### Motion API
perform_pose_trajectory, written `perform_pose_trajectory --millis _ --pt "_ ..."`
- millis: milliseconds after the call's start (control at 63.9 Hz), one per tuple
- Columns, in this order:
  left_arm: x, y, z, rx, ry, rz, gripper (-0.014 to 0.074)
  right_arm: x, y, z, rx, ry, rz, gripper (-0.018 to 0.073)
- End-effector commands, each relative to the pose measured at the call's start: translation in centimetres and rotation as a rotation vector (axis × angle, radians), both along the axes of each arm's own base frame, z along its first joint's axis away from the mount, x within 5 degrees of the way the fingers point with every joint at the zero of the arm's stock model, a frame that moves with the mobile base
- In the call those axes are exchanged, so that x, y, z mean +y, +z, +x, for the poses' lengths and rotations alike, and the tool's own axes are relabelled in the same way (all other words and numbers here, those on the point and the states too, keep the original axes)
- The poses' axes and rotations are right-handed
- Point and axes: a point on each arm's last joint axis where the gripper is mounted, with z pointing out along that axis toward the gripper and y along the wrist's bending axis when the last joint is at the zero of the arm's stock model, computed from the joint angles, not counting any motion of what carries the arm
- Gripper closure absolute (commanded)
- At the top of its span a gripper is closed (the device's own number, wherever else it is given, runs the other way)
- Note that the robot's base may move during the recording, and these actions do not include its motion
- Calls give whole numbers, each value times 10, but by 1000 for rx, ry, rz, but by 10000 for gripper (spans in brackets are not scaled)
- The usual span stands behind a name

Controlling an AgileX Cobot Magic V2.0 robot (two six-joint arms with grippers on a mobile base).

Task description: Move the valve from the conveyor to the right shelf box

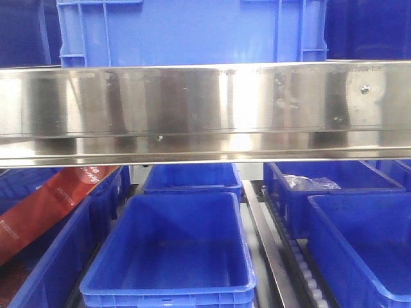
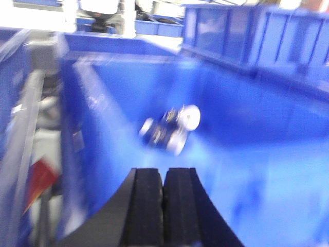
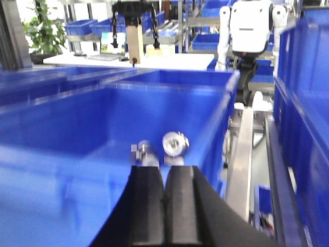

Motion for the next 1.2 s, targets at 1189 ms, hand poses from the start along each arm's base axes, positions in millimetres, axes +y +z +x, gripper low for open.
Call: perform_pose_trajectory --millis 1189 --pt "62 -28 -129 -347 13 -180 707 -49 -4 -122 -202 17 56 727"
